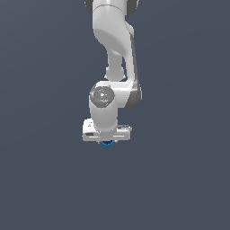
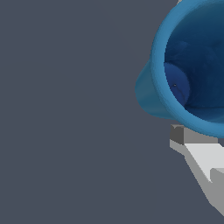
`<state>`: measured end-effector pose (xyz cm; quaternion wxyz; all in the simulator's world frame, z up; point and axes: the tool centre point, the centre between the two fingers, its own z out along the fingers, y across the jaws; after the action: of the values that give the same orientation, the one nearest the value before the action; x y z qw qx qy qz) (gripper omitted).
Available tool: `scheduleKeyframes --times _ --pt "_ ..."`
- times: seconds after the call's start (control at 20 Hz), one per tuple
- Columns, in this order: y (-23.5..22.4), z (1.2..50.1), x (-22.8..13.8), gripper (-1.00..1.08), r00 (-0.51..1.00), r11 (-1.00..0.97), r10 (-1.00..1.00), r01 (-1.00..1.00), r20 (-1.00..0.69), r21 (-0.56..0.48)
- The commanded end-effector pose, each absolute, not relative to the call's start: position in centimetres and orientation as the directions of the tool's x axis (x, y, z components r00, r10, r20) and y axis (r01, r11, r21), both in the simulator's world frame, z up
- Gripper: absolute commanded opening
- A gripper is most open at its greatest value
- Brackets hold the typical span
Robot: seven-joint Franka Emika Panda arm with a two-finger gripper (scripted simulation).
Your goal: Pick up the object and move it to a goal position.
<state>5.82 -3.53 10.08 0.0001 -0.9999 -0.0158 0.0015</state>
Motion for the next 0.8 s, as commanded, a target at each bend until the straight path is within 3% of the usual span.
scheduleKeyframes --times 0.0,0.75 --pt "-4.7 12.5 5.9 -1.00 1.000 -1.000 0.031 0.031 -0.001 0.000" --pt "-12.2 28.4 6.7 -1.00 1.000 -1.000 0.031 0.031 0.000 -0.001"
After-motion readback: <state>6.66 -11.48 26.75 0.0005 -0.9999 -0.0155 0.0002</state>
